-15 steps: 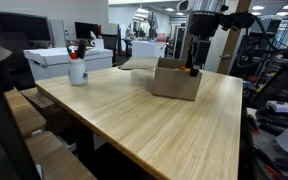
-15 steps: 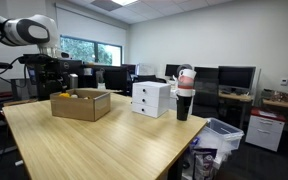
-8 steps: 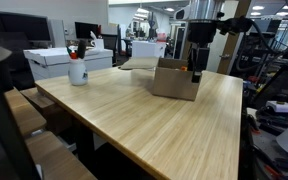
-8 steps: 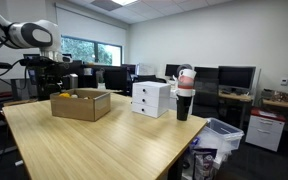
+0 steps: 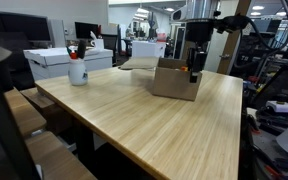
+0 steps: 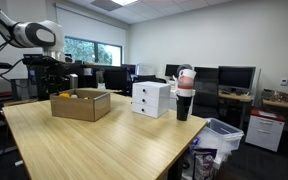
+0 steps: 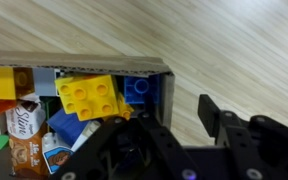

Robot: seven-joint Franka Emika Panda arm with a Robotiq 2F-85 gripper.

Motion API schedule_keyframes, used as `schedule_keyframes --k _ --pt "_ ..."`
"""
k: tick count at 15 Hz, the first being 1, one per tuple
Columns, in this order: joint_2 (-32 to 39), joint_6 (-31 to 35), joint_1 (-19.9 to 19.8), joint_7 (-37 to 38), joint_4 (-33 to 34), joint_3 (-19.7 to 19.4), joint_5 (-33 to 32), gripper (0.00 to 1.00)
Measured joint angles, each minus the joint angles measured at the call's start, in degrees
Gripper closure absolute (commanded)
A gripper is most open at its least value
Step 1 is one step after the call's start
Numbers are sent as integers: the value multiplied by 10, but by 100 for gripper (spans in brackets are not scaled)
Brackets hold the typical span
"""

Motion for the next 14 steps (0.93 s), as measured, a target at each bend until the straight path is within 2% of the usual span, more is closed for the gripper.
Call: schedule_keyframes --k 2,5,7,14 --pt "2 -8 0 -24 6 -5 12 91" --pt "6 -18 0 -57 12 -9 30 96" --pt "7 -28 2 -72 15 -9 43 93" --pt "8 -62 20 -148 34 -11 105 94"
